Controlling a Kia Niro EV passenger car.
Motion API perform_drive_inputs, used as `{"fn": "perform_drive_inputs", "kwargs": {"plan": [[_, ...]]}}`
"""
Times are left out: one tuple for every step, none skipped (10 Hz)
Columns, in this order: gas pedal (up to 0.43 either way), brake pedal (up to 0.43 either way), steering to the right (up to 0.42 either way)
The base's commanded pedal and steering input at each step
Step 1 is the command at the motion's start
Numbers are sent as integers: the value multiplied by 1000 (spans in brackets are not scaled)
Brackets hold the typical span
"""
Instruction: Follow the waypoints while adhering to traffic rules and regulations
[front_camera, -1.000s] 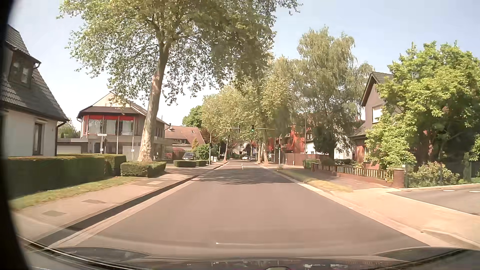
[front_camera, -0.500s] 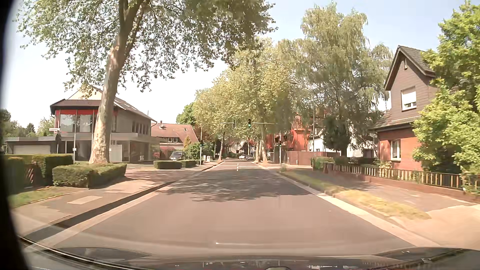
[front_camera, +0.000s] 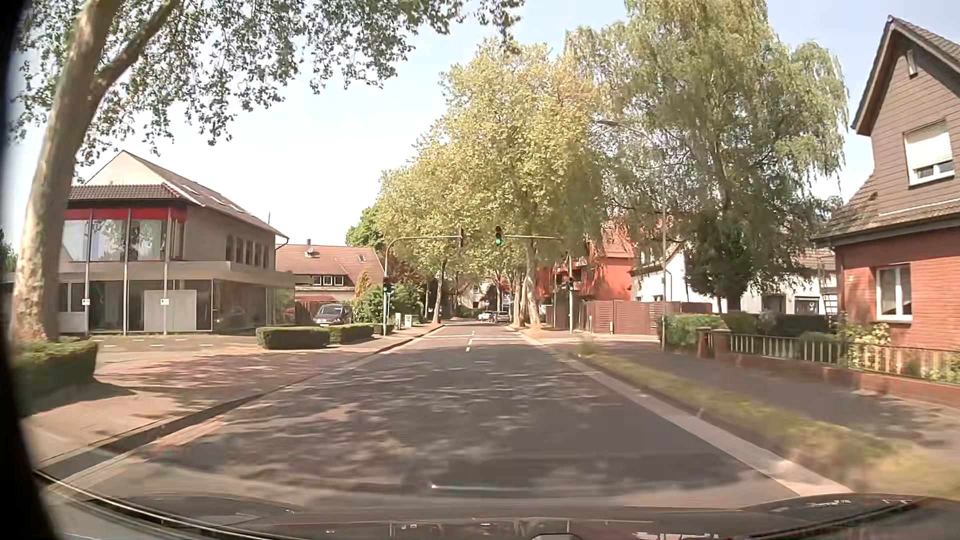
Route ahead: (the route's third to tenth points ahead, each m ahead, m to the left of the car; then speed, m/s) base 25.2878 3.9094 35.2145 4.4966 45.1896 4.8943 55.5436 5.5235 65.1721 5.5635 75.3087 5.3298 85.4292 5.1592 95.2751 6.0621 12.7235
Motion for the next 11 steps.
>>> {"fn": "perform_drive_inputs", "kwargs": {"plan": [[169, 0, -8], [169, 0, -8], [169, 0, -8], [169, 0, -8], [169, 0, -8], [169, 0, -8], [169, 0, -8], [169, 0, -9], [169, 0, -8], [169, 0, -8], [169, 0, -8]]}}
